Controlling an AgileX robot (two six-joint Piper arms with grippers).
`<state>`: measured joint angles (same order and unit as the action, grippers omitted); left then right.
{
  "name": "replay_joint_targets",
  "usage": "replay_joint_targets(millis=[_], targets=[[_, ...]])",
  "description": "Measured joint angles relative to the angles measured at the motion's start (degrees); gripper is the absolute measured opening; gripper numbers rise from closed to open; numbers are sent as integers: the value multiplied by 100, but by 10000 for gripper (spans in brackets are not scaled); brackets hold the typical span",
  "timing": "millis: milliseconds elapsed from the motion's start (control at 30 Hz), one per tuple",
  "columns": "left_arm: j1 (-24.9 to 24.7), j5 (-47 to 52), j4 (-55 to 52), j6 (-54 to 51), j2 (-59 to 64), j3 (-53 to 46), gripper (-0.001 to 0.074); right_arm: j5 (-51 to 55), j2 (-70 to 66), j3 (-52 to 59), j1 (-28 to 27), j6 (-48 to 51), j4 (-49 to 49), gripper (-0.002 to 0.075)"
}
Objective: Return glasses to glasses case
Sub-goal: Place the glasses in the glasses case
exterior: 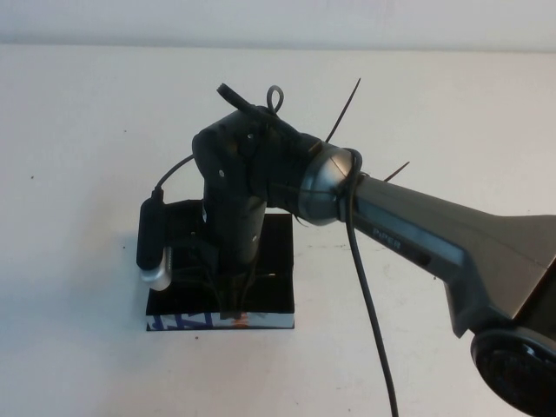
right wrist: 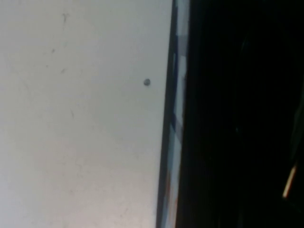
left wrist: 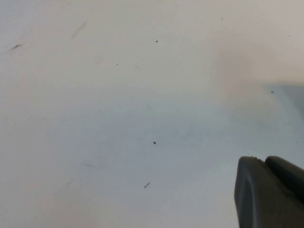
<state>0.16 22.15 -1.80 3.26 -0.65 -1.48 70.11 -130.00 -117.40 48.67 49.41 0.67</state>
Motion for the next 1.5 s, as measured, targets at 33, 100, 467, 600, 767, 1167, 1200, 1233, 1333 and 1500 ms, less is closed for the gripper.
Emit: replay_joint_targets(millis=[33, 100, 467, 600, 767, 1167, 1200, 1233, 1333, 1500], targets=[[0, 0, 0, 0, 0, 0, -3, 0, -11, -10, 0, 0, 0, 67], [0, 0, 0, 0, 0, 0, -3, 0, -35, -18, 0, -4, 0, 67], [0, 0, 0, 0, 0, 0, -3, 0, -61, -23, 0, -14, 10, 152], [0, 0, 0, 0, 0, 0, -3, 9, -61, -23, 0, -14, 19, 295], [0, 0, 0, 0, 0, 0, -3, 9, -10, -23, 0, -14, -14, 347], [0, 0, 0, 0, 0, 0, -3, 12, 352, -33, 0, -161, -148, 353], [0, 0, 0, 0, 0, 0, -3, 12, 352, -33, 0, -161, -115, 353], [0, 0, 0, 0, 0, 0, -3, 12, 352, -33, 0, -161, -67, 353], [0, 0, 0, 0, 0, 0, -3, 12, 352, -33, 0, -164, -67, 353], [0, 0, 0, 0, 0, 0, -3, 12, 352, -33, 0, -164, -67, 353]])
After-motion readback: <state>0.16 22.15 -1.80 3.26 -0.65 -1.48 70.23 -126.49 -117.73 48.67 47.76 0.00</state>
